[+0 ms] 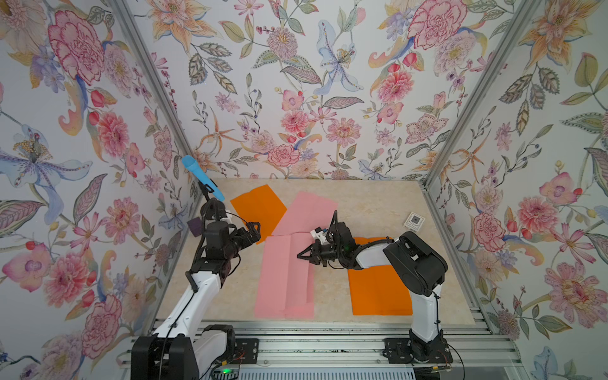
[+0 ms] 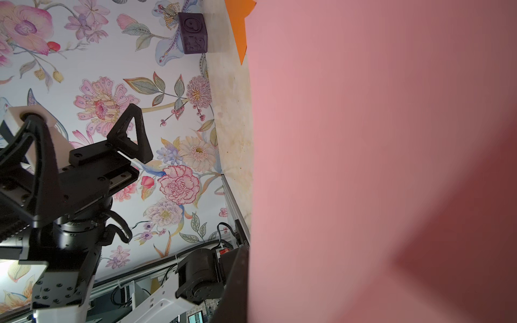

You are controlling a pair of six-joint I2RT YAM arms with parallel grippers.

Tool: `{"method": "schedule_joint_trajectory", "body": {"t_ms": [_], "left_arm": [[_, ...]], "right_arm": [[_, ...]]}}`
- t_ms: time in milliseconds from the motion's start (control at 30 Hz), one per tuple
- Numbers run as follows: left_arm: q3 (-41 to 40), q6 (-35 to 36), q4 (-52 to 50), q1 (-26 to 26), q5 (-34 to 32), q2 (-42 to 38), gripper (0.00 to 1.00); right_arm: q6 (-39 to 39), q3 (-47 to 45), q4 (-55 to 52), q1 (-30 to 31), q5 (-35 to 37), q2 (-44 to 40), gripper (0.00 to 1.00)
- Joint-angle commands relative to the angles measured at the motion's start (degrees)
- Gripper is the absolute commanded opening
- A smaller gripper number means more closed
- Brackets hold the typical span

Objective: Sort the scattered colored papers by color
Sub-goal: Place the colored paper.

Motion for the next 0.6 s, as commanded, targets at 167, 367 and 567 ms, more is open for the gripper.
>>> {"method": "schedule_joint_trajectory", "body": {"t_ms": [167, 367, 567], "left_arm": [[-0.6, 0.1, 1.3, 0.0, 1.0, 0.8, 1.0], [0.6, 0.8, 2.0, -1.0, 1.5, 3.2, 1.0], [6.6, 4.3, 1.9, -4.7, 1.7, 11.2, 1.0]], "right_arm": [[-5.4, -1.5, -9.5, -1.5, 1.3, -5.6, 0.42], [-17.2, 2.5, -28.9, -5.3, 5.1, -12.0, 0.51], [-27.7, 8.1, -44.3, -10.8, 8.6, -15.6, 0.65]]}}
